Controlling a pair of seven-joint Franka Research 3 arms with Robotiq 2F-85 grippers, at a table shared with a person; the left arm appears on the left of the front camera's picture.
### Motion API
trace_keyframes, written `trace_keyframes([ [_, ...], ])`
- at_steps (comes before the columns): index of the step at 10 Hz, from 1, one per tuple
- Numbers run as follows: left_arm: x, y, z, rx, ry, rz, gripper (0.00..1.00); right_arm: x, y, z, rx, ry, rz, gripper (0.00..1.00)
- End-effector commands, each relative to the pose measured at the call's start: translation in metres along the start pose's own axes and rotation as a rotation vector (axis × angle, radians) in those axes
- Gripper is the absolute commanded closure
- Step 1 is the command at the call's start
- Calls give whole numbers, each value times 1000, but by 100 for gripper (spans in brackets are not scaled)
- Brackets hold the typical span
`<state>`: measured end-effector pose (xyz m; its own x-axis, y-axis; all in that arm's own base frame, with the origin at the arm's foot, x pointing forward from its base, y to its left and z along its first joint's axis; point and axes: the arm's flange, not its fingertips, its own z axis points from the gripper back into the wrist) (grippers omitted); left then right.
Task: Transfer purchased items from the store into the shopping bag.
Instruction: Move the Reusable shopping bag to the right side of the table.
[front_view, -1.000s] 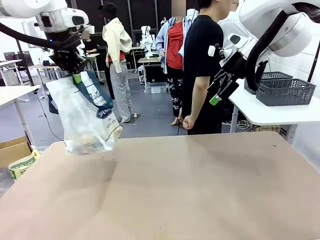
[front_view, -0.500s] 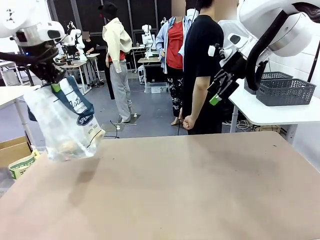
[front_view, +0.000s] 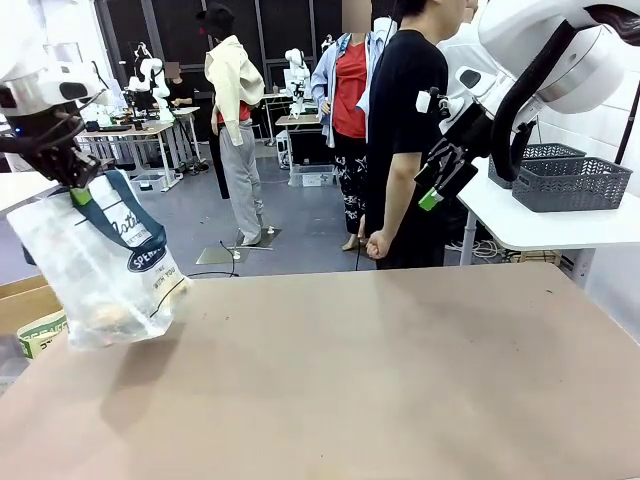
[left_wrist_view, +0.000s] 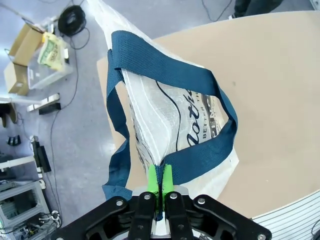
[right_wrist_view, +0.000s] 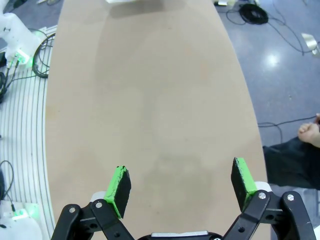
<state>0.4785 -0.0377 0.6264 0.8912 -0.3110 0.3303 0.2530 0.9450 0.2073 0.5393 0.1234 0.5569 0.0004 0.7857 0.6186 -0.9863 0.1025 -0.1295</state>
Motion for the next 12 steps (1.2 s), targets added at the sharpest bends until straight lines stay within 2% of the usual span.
trace_keyframes([
  [1,-15,11,-7,46,-27,-20,100,2,0,2,9,15,-7,0],
  [2,-22,14,-15,63,-7,-17,100,2,0,2,9,15,-7,0],
  [3,-23,15,-22,59,-8,40,100,2,0,2,9,15,-7,0],
  [4,-15,7,-16,14,21,1,100,2,0,2,9,15,-7,0],
  [6,-15,7,-16,14,21,1,100,2,0,2,9,15,-7,0],
  [7,-22,7,-31,11,46,6,100,2,0,2,9,15,-7,0],
  [9,-10,4,-49,131,-87,-63,100,2,0,2,9,15,-7,0],
  [12,-19,12,-63,185,-118,-63,100,2,0,2,9,15,-7,0],
])
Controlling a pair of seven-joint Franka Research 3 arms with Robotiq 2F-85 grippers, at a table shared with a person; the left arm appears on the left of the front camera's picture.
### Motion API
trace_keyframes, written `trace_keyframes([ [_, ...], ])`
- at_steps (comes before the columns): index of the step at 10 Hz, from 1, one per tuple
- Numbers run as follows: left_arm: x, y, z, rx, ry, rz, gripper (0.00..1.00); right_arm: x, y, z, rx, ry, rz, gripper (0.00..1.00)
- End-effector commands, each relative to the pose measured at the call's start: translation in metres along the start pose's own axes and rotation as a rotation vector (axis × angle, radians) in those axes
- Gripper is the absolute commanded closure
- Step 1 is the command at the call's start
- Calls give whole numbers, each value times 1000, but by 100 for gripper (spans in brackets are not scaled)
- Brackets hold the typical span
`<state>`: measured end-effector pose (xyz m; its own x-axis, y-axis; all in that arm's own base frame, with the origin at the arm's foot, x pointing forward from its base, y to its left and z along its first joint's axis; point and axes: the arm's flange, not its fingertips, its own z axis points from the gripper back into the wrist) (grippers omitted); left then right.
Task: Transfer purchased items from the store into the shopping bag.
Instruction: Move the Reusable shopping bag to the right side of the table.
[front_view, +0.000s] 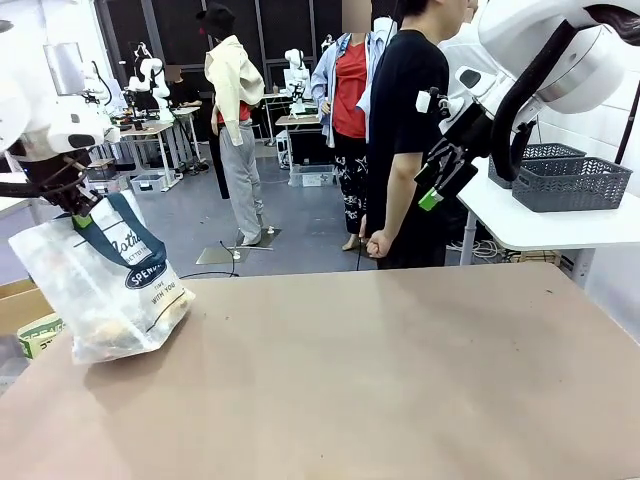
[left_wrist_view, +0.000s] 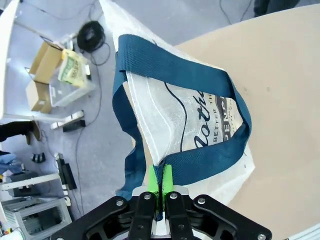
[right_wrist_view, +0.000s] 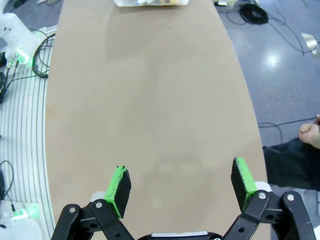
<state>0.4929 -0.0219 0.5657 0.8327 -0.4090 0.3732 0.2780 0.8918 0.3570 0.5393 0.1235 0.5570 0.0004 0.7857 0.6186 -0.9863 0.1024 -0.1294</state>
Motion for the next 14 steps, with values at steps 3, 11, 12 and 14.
trace_keyframes([
  [3,-13,10,0,103,-54,47,100,2,0,2,9,15,-7,0],
  [11,-20,4,-21,69,50,-2,100,2,0,2,9,15,-7,0],
  [12,-19,0,-23,54,68,-10,100,2,0,2,9,15,-7,0],
  [14,-20,2,-21,44,39,8,100,2,0,2,9,15,-7,0],
])
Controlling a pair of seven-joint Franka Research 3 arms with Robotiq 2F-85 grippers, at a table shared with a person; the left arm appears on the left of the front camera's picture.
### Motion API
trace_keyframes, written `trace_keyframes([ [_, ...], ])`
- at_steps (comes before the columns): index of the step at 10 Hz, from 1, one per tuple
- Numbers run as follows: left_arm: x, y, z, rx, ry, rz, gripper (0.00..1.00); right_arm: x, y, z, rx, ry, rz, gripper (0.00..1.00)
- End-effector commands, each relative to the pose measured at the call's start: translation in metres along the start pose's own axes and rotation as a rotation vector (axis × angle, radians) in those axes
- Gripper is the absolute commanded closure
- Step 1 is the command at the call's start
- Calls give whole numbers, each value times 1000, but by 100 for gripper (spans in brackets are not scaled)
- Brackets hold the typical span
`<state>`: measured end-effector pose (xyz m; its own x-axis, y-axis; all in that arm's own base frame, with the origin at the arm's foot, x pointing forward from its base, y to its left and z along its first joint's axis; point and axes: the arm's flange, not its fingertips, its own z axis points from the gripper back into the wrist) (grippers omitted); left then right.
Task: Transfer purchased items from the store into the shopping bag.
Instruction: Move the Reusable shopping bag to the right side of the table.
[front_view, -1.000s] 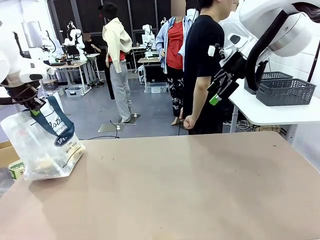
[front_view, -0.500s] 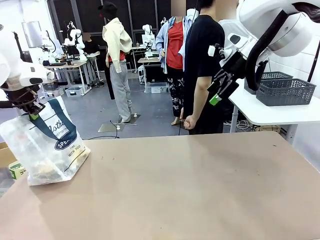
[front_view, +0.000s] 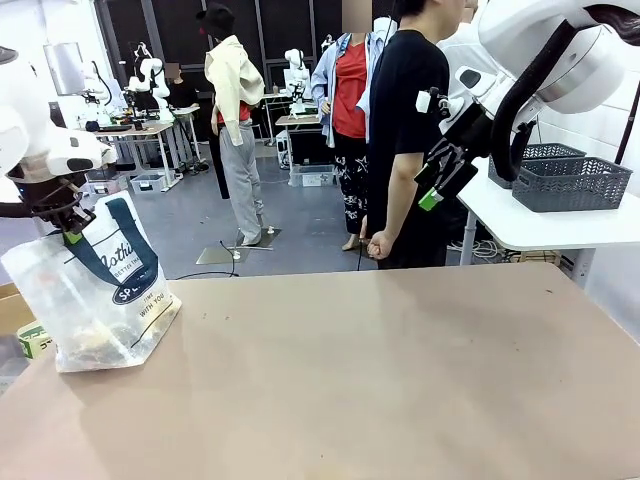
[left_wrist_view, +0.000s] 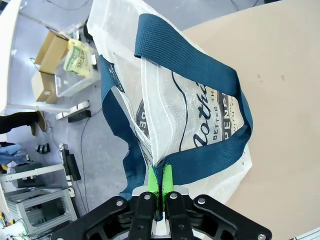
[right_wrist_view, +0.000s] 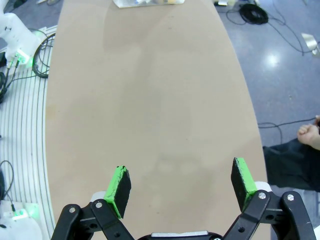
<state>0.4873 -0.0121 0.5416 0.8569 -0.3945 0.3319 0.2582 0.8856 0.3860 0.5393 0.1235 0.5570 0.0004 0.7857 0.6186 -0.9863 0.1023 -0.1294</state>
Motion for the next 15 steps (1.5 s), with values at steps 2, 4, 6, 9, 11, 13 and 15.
trace_keyframes([
  [2,-3,4,-1,8,-11,4,100,2,0,2,9,15,-7,0],
  [4,-3,4,-1,8,-11,4,100,2,0,2,9,15,-7,0],
  [6,-3,4,-1,8,-11,4,100,2,0,2,9,15,-7,0],
  [9,-1,2,0,1,-3,4,90,2,0,2,9,15,-7,0],
  [11,0,3,1,34,-7,13,51,2,0,2,9,15,-7,0],
  [13,1,6,8,43,-4,29,12,2,0,2,9,15,-7,0],
  [15,2,9,15,43,2,44,0,2,0,2,9,15,-7,0],
])
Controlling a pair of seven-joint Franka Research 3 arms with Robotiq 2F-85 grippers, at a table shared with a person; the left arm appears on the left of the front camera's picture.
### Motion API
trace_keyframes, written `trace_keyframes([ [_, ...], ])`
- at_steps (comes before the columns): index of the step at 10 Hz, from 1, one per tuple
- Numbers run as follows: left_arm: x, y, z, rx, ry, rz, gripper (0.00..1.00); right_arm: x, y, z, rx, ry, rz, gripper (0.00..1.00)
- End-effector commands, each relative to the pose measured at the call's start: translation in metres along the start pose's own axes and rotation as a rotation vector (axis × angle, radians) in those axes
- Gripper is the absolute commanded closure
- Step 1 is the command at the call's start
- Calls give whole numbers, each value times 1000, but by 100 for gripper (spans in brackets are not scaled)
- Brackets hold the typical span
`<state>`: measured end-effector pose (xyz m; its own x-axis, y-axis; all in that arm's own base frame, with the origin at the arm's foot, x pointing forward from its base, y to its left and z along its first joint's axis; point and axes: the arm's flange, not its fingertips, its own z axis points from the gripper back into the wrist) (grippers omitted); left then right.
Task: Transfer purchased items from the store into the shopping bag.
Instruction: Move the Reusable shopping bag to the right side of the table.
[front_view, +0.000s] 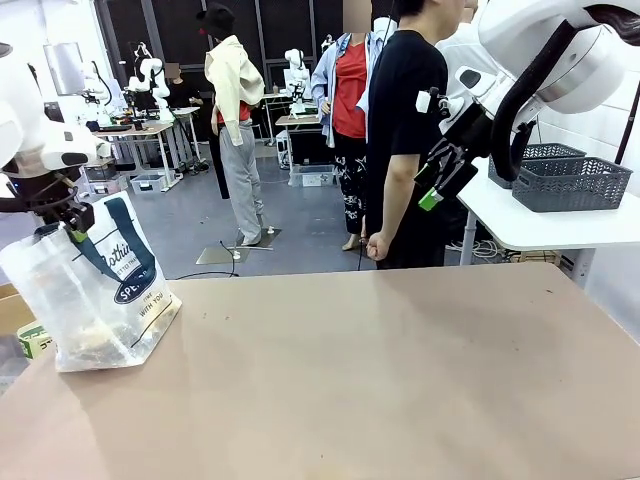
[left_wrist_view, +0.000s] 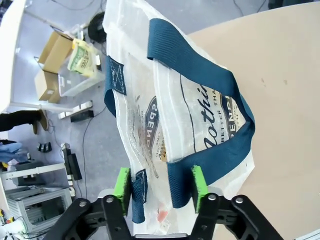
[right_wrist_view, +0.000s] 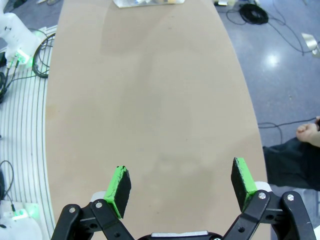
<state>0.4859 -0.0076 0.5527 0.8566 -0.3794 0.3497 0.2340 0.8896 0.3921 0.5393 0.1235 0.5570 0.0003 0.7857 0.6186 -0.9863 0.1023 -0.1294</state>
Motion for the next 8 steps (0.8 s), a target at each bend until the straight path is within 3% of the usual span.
trace_keyframes([
  [1,2,5,10,26,15,33,0,2,0,2,9,15,-7,0],
  [8,5,18,43,19,-44,64,0,2,0,2,9,15,-7,0],
])
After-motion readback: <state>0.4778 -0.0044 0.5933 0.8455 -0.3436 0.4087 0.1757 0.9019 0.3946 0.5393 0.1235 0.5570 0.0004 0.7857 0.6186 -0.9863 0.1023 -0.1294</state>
